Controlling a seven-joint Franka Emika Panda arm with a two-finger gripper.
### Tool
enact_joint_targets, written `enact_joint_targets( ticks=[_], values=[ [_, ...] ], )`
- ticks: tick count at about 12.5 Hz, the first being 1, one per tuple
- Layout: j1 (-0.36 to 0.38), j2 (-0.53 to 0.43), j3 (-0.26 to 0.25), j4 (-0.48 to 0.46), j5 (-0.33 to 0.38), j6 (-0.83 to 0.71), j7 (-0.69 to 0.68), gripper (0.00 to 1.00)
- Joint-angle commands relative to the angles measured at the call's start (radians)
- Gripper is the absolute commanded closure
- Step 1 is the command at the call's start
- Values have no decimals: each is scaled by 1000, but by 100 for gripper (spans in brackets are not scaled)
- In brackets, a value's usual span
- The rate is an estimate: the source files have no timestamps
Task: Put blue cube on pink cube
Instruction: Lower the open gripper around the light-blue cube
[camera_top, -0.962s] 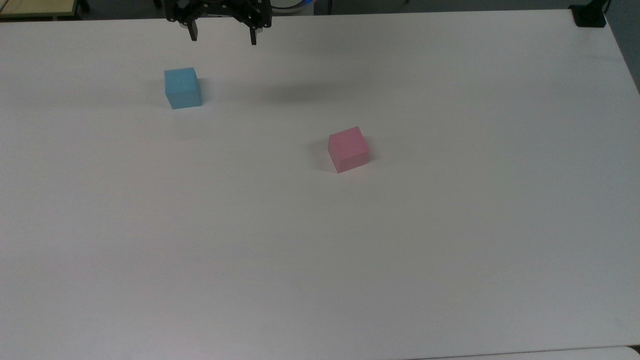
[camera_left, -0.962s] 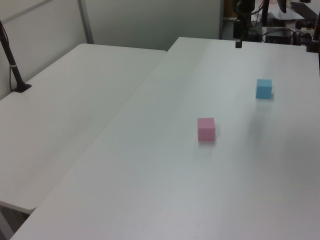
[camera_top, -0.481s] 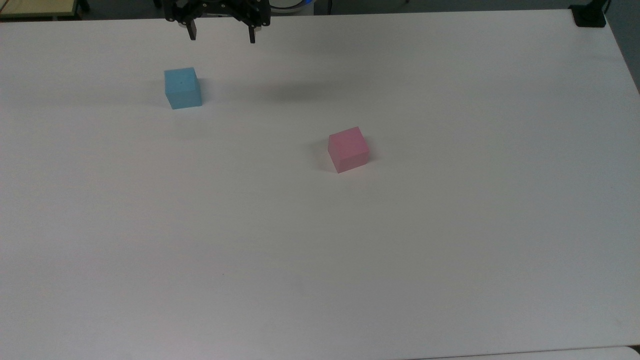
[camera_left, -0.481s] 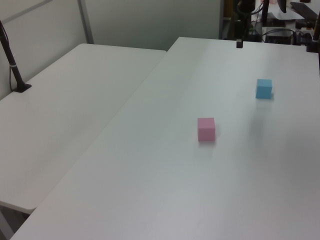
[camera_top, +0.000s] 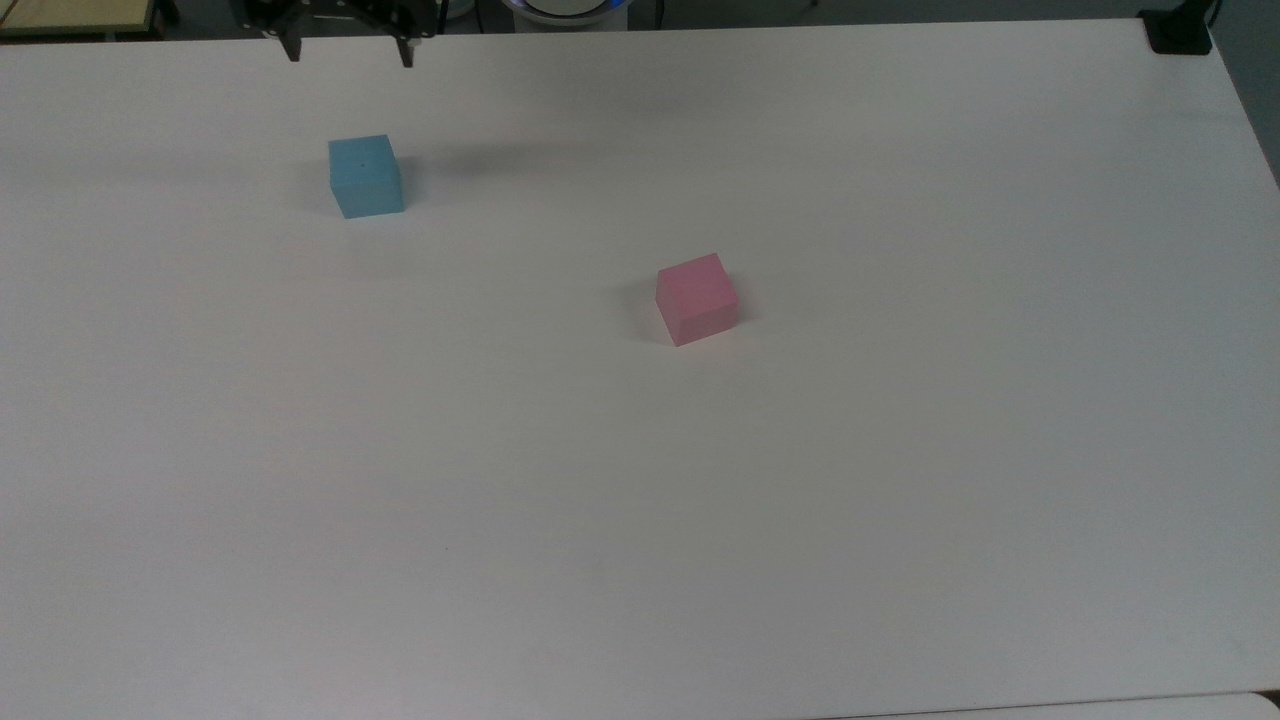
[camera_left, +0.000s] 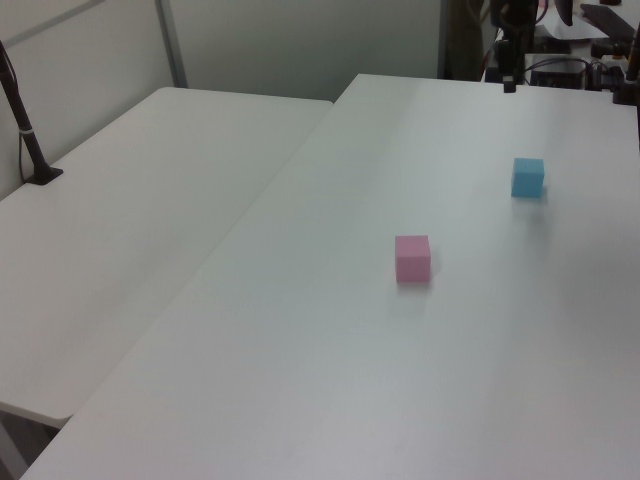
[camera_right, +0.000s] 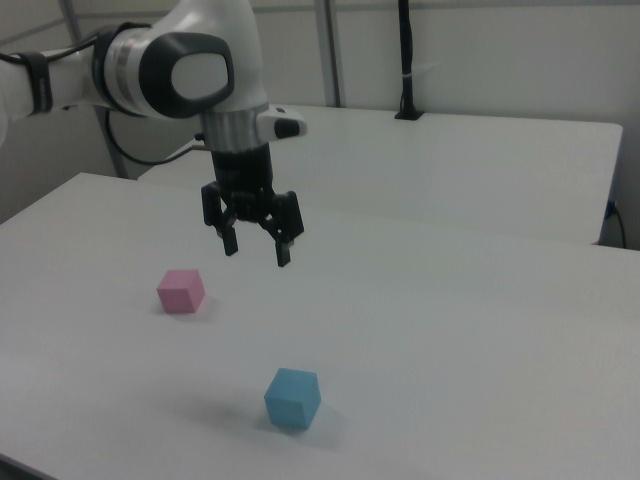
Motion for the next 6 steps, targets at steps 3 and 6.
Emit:
enact_joint_targets(
  ticks=[3,6],
  values=[
    [33,-127,-156,-176,-51,143,-103,0],
    [28,-154,-161,-369,-115,346,-131,0]
  ],
)
